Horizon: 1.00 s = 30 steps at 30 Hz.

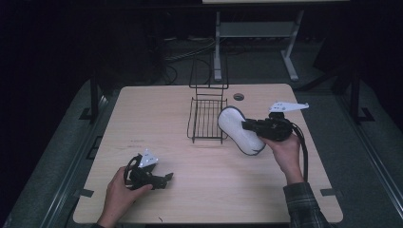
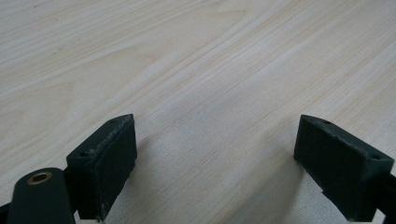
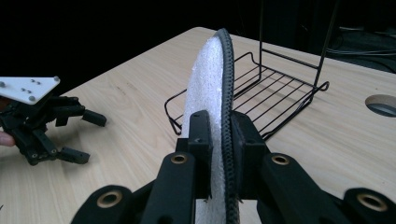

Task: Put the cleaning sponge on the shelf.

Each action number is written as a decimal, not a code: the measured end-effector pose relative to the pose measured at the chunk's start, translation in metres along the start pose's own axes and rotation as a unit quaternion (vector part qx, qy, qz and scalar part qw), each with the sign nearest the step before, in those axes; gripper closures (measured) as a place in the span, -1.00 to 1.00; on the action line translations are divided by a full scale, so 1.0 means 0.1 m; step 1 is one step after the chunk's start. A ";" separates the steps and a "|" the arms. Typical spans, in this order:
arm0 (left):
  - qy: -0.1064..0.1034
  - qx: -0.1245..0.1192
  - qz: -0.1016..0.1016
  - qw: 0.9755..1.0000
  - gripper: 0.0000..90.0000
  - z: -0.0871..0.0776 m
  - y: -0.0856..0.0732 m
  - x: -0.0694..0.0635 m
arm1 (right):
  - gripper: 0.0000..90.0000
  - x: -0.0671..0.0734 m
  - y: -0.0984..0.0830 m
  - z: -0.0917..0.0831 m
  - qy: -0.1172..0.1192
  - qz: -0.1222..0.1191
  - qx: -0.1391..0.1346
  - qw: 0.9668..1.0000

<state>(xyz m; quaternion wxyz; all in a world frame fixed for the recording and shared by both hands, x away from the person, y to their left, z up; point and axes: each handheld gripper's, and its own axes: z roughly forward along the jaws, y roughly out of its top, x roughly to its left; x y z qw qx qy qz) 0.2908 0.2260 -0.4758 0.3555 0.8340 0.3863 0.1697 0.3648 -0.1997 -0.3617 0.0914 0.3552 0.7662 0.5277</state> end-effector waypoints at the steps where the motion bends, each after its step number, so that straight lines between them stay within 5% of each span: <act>1: 0.000 -0.001 -0.001 1.000 -0.73 0.00 0.00 0.00 | 0.78 0.00 0.03 0.03 0.000 0.000 0.000 1.000; 30: -0.001 0.001 -0.001 1.000 -0.72 0.00 0.00 0.00 | 0.78 -0.10 0.39 0.65 -0.008 0.007 -0.002 1.000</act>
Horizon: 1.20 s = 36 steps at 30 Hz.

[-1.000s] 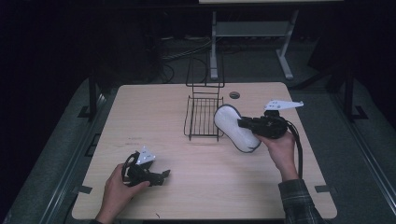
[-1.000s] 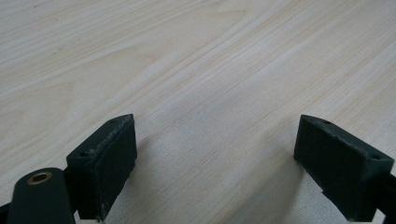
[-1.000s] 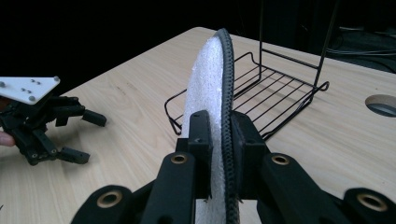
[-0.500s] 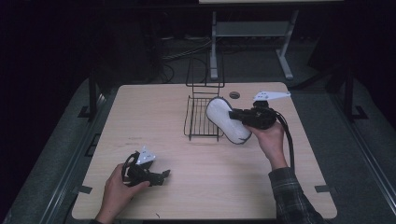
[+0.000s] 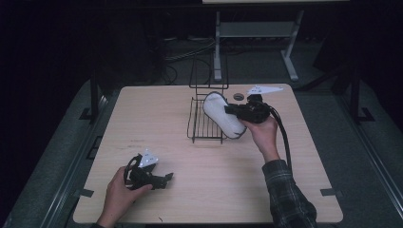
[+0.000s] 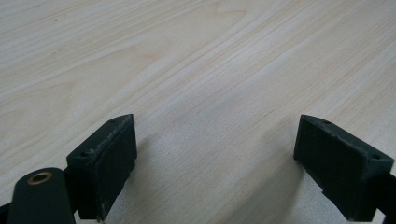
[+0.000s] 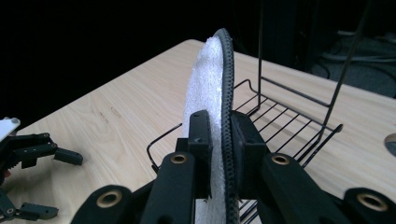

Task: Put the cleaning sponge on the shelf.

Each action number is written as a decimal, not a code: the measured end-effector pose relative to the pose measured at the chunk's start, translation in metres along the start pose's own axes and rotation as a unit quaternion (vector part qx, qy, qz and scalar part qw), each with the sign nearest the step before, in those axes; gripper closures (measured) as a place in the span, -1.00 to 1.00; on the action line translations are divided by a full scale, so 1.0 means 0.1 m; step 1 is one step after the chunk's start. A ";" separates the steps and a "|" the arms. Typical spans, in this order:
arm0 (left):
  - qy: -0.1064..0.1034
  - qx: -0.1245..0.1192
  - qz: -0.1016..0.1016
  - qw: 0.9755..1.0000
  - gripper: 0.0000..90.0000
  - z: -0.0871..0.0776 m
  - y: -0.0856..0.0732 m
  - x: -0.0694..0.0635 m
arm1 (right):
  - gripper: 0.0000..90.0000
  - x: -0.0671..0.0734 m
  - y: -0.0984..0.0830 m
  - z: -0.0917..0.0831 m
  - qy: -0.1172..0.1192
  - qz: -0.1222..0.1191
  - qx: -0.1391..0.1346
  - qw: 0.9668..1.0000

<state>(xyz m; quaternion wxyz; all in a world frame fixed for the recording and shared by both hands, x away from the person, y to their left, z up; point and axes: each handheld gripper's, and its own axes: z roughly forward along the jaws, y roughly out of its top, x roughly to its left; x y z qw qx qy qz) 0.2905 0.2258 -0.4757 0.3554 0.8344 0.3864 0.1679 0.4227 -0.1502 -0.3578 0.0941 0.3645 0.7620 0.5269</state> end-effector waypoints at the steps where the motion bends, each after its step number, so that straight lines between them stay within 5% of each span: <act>1: 0.000 0.000 0.000 1.000 -0.72 0.00 0.00 0.00 | 0.78 0.00 0.00 0.02 -0.002 0.001 0.001 1.000; 21: -0.001 0.000 0.002 1.000 -0.72 0.00 0.00 0.00 | 0.77 -0.07 0.13 0.61 0.000 -0.002 0.032 0.999; 36: -0.002 0.001 0.005 1.000 -0.73 0.00 0.00 0.00 | 0.76 -0.12 0.06 0.84 -0.007 0.009 0.062 0.998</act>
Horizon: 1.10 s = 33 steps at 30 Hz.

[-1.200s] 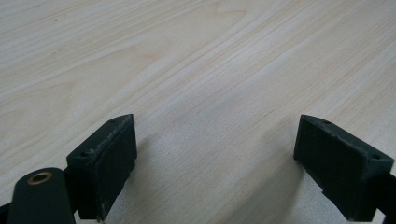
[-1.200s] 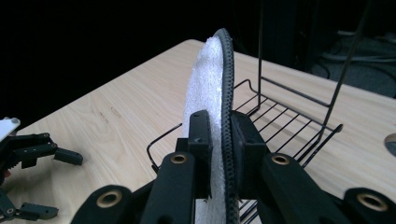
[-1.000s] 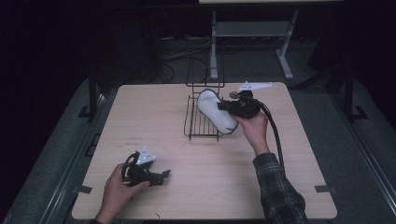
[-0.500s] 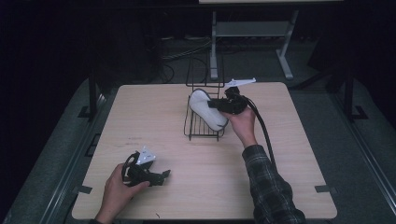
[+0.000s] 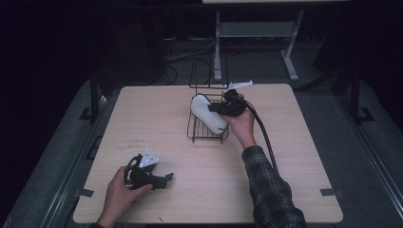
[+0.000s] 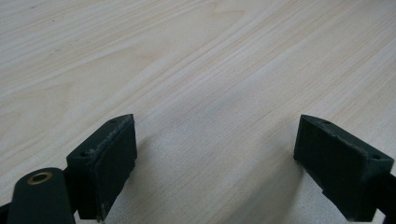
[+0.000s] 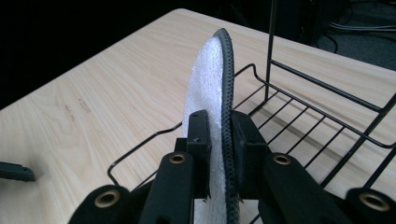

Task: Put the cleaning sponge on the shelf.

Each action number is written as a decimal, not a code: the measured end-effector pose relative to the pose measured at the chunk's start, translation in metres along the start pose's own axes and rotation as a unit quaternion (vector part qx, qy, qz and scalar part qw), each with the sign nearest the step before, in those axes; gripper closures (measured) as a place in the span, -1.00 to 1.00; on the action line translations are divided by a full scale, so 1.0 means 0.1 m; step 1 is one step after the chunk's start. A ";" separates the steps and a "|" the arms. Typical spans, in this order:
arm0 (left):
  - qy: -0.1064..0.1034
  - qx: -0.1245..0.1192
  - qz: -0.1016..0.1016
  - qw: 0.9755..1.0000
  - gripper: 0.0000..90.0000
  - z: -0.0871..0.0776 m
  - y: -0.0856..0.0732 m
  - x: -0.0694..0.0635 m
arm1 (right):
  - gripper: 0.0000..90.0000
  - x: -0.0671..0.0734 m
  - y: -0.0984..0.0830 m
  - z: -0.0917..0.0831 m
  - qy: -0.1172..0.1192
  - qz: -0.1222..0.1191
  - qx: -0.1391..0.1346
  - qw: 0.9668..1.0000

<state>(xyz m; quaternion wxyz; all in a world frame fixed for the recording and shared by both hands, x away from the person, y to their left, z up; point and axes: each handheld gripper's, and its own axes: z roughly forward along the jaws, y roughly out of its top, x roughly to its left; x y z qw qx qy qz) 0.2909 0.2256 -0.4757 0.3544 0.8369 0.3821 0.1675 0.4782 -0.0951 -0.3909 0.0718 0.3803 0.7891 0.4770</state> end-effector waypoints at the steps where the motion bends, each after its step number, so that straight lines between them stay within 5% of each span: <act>1: 0.000 0.000 0.001 1.000 -0.73 0.00 0.00 0.00 | 0.75 -0.01 0.00 0.01 0.000 -0.001 0.000 1.000; 20: -0.002 -0.001 0.000 1.000 -0.73 0.01 0.00 0.00 | 0.57 -0.19 -0.06 0.11 -0.043 0.005 0.008 0.999; 33: -0.001 -0.001 0.000 1.000 -0.73 0.01 0.01 -0.01 | 0.45 -0.30 -0.12 0.16 -0.051 0.017 0.014 0.998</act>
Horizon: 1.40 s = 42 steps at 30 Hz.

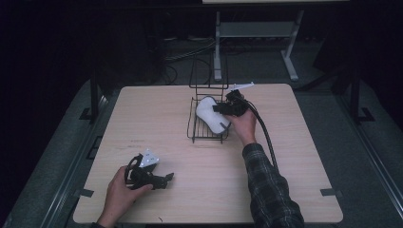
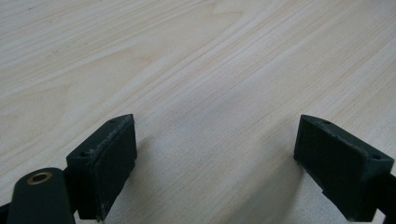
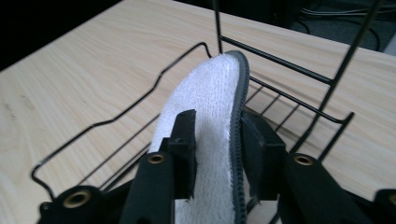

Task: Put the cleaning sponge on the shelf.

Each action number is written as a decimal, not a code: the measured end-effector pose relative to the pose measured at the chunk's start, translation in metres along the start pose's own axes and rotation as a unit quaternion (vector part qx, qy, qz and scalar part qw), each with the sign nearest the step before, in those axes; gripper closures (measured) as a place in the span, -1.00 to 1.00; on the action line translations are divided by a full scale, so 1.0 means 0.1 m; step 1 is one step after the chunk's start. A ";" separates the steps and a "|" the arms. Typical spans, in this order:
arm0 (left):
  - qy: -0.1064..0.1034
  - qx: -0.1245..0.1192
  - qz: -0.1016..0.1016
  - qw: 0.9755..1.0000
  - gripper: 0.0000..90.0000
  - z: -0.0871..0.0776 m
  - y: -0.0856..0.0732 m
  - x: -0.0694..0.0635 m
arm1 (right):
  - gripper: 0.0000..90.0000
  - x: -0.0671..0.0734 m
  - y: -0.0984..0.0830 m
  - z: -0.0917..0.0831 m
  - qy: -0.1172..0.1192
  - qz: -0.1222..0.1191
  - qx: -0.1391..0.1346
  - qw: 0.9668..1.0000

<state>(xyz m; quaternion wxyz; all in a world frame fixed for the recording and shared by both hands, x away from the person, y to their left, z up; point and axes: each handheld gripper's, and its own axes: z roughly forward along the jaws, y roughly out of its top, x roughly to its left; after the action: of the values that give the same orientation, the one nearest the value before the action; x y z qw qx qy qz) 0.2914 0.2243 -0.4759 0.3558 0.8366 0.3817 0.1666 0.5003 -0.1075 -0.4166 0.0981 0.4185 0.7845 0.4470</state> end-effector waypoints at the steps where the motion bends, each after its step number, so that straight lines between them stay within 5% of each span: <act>1: 0.000 0.001 0.000 1.000 -0.73 0.00 0.00 0.00 | 0.43 -0.01 -0.01 0.00 -0.002 0.001 0.003 1.000; 9: 0.000 0.000 -0.001 1.000 -0.73 0.00 0.00 0.00 | 0.21 -0.06 -0.05 -0.01 -0.011 0.010 0.003 1.000; 13: 0.000 0.001 0.000 1.000 -0.73 0.00 0.00 0.00 | 0.45 -0.06 -0.06 -0.11 -0.001 0.010 -0.008 1.000; 19: 0.001 0.000 0.000 1.000 -0.73 0.00 0.01 0.00 | 0.99 0.01 -0.20 -0.29 0.021 -0.018 0.014 1.000; 29: 0.001 0.001 0.001 1.000 -0.73 0.01 0.01 0.00 | 0.99 0.14 -0.36 -0.36 0.035 -0.045 0.036 0.998; 42: 0.001 0.001 0.001 1.000 -0.73 0.01 0.01 0.00 | 0.99 0.28 -0.43 -0.23 0.042 -0.058 0.053 0.996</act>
<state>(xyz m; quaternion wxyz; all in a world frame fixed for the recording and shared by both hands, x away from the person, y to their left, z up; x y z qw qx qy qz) 0.2919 0.2233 -0.4757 0.3546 0.8372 0.3812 0.1672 0.4461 -0.1113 -0.4309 0.0683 0.3581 0.8333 0.4156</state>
